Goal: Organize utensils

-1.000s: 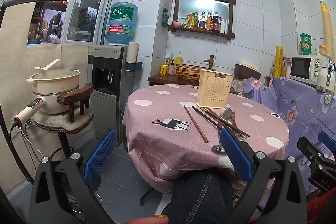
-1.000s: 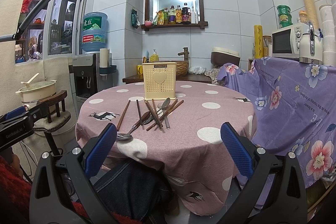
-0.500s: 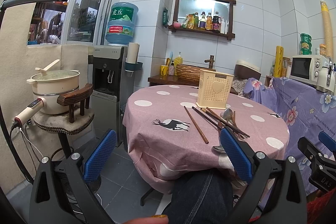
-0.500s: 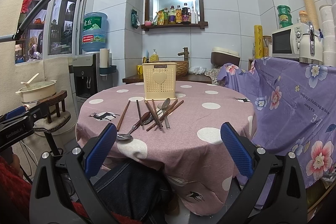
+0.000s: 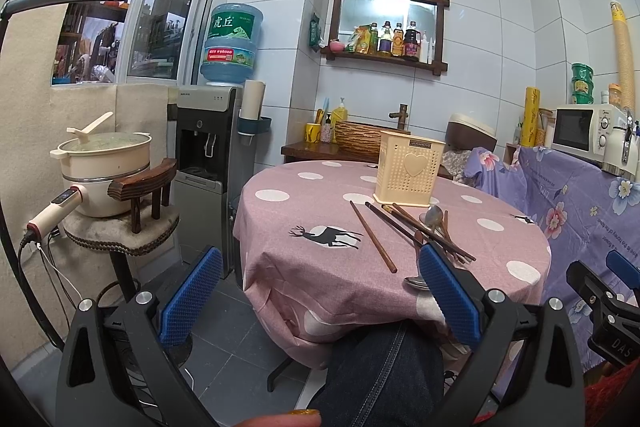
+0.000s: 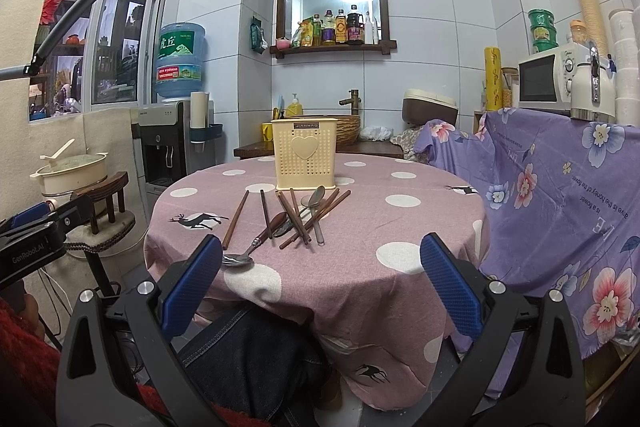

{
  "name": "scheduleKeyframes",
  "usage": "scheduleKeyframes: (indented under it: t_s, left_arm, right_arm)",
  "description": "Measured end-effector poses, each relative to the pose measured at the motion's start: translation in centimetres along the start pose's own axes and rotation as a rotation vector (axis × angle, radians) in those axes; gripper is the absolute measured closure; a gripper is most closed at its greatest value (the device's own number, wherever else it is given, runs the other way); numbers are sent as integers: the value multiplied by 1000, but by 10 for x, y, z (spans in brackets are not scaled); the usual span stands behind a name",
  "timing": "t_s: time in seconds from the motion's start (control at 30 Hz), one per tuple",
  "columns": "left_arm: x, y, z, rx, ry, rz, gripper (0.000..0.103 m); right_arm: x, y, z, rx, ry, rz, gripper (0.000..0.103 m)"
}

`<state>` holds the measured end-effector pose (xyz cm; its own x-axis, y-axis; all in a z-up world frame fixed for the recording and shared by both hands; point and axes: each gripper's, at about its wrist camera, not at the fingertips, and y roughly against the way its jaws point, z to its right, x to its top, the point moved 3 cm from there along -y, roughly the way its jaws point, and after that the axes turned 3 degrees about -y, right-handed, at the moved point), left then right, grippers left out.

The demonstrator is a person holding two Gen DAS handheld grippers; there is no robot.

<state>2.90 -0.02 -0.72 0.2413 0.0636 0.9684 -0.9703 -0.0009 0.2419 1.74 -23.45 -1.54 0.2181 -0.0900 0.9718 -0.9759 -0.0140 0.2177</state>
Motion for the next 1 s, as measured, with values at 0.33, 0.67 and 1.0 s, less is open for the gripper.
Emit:
scheduleKeyframes:
  t_s: [0.33, 0.67, 1.0]
  left_arm:
    - [0, 0, 0, -1, 0, -1, 5]
    - [0, 0, 0, -1, 0, -2, 5]
    - [-7, -22, 5, 14, -21, -29, 5]
  right_arm:
    - [1, 0, 0, 1, 0, -1, 5]
    - [0, 1, -2, 1, 1, -1, 5]
    - [-6, -18, 1, -10, -4, -54, 5]
